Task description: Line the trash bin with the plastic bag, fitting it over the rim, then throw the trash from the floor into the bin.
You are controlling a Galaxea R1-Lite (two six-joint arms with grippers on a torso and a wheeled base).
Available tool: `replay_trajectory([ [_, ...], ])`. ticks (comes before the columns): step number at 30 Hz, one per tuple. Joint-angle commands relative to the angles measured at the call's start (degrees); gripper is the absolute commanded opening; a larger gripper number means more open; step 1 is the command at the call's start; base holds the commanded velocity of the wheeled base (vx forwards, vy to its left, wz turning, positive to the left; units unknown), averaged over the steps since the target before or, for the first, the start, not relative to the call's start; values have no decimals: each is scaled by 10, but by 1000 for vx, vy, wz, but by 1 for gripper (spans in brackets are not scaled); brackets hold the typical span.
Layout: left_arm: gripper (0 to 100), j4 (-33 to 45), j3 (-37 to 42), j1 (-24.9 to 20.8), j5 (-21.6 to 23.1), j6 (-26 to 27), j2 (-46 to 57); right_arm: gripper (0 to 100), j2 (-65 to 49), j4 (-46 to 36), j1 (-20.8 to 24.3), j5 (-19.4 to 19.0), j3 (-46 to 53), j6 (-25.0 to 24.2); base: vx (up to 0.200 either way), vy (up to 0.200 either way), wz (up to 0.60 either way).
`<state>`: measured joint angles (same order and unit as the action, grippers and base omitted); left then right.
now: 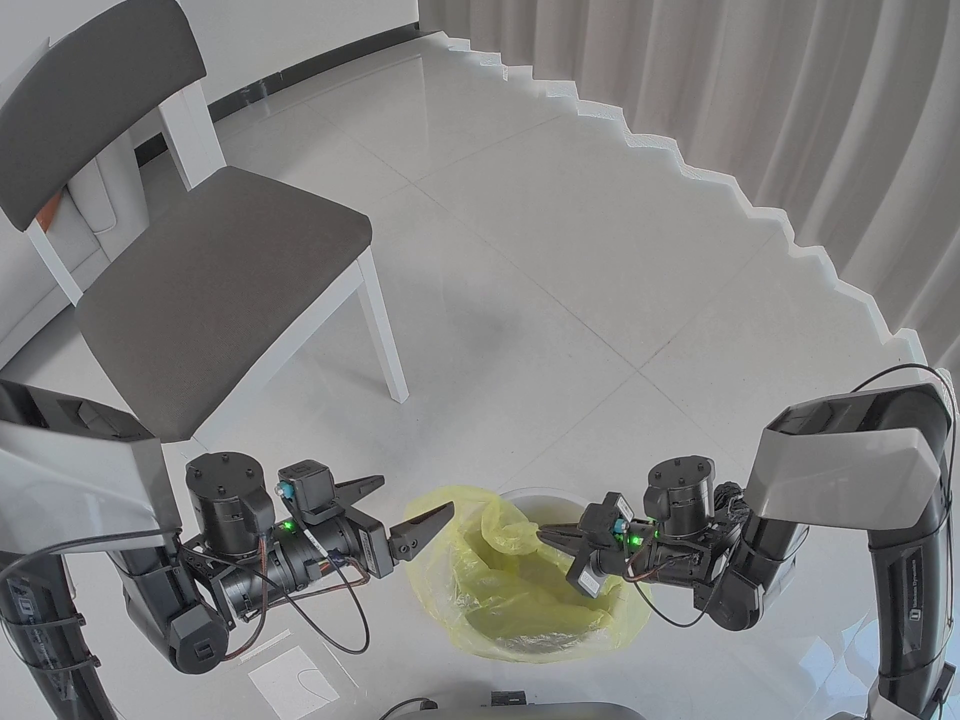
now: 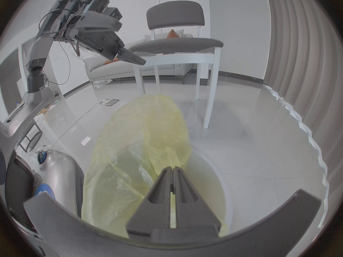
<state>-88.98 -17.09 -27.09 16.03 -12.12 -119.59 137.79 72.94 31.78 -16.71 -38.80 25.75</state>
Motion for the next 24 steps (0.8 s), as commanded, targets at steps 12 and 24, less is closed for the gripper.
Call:
replay_trajectory([
  [12,100,-9,55,34,-8,-4,55,0,-68,2,-44,15,-13,34,0,0,0],
  [24,100,-9,56,33,-22,-2,55,0,-72,-17,-81,16,-65,71,0,0,0],
])
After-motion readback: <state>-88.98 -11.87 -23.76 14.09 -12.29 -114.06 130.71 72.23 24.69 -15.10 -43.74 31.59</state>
